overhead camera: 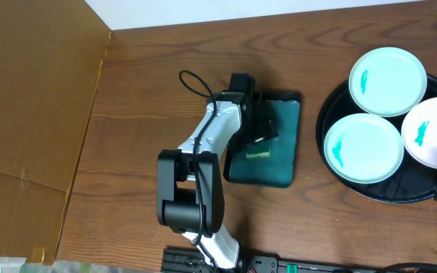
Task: Clean dirty plates on tray and stack at the side
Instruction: 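Lower the left gripper and grasp the green sponge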
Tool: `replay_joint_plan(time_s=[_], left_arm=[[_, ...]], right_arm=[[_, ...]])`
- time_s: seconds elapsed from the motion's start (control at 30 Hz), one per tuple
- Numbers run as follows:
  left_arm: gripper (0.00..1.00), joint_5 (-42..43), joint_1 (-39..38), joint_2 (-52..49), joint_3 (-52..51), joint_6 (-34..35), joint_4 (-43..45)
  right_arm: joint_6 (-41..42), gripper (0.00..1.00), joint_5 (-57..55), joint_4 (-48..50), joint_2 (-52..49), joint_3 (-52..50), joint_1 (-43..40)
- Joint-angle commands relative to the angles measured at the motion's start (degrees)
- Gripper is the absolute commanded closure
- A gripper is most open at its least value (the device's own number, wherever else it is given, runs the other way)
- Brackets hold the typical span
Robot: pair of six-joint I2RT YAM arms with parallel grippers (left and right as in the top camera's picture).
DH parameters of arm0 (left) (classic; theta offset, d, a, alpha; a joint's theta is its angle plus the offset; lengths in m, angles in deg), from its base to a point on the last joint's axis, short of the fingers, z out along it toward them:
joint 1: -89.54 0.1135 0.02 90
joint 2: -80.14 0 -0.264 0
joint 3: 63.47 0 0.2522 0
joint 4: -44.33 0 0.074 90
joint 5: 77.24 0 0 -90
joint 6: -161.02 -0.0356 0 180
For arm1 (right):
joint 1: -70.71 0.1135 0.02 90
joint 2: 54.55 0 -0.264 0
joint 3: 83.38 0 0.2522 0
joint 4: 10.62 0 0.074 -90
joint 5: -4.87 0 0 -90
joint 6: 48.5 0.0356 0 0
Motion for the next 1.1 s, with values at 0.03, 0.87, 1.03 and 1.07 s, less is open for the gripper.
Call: replay_joint_plan(time_s=[0.03, 0.87, 1.03, 1.07], left_arm=[[0.10, 0.5, 0.2, 0.0, 0.2, -0.7, -0.5], [0.21, 0.4, 0.2, -3.1, -2.9, -0.7, 0.4], [0.12, -0.4, 0.2, -3.1, -2.9, -5.9, 4.0], [0.12, -0.4, 0.2, -3.1, -2.9, -7.1, 5.1]], right_arm=[[-0.5, 0.01, -0.3, -0.2, 0.3, 0.0, -0.3], [-0.5, 0.01, -0.3, -0.2, 0.3, 0.0, -0.3], [-0.5, 0.01, -0.3, -0.2, 0.3, 0.0, -0.3], [-0.5, 0.01, -0.3, -0.2, 0.3, 0.0, -0.3]])
